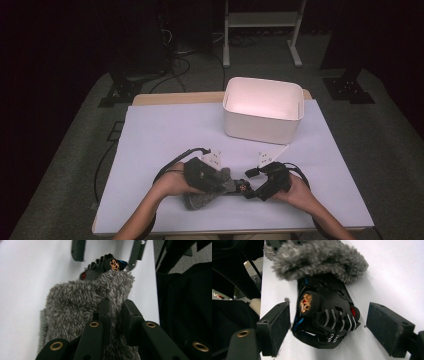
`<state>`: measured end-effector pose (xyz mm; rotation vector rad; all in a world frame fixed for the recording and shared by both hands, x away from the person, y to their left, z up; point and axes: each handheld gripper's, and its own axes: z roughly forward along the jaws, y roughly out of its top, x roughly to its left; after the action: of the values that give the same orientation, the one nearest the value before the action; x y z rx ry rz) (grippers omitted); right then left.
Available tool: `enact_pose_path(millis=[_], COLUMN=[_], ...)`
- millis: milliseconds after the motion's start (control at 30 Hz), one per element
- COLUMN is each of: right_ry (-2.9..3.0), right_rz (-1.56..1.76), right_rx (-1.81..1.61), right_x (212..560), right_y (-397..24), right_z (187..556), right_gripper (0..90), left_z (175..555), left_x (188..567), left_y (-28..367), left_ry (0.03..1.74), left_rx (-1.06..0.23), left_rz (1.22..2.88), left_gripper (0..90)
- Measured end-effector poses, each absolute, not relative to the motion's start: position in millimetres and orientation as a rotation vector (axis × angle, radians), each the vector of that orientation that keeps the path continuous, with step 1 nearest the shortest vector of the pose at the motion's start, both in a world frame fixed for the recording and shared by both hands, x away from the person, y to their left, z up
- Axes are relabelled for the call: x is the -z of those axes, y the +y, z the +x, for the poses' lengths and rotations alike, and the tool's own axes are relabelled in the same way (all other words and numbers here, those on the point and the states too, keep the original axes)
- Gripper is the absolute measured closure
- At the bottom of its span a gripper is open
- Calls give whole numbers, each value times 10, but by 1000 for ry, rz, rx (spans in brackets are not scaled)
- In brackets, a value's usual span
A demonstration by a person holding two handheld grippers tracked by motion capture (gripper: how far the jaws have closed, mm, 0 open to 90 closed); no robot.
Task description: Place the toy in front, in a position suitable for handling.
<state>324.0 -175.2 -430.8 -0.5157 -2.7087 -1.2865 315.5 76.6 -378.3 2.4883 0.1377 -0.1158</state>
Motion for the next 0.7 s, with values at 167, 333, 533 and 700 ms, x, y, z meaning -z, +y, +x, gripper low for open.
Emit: enact_pose_path(millis=[167, 333, 533, 700], right_ry=[-2726, -2753, -2809, -2824], right_rz=[-503, -475, -410, -355], right_rx=[1246, 1182, 1124, 1149], right_x=[4360, 4443, 4529, 4533], right_y=[-1716, -1670, -1580, -1593], right_z=[3215, 3153, 3091, 3067], right_gripper=[176, 173, 183, 219], left_z=[3077, 2996, 2963, 3018], left_x=[3824, 3913, 4017, 4020], left_y=[772, 762, 757, 751], left_ry=[125, 100, 119, 142], left_rx=[126, 173, 175, 146], left_rz=[2492, 2510, 2514, 2503], left_gripper=[791, 791, 777, 778])
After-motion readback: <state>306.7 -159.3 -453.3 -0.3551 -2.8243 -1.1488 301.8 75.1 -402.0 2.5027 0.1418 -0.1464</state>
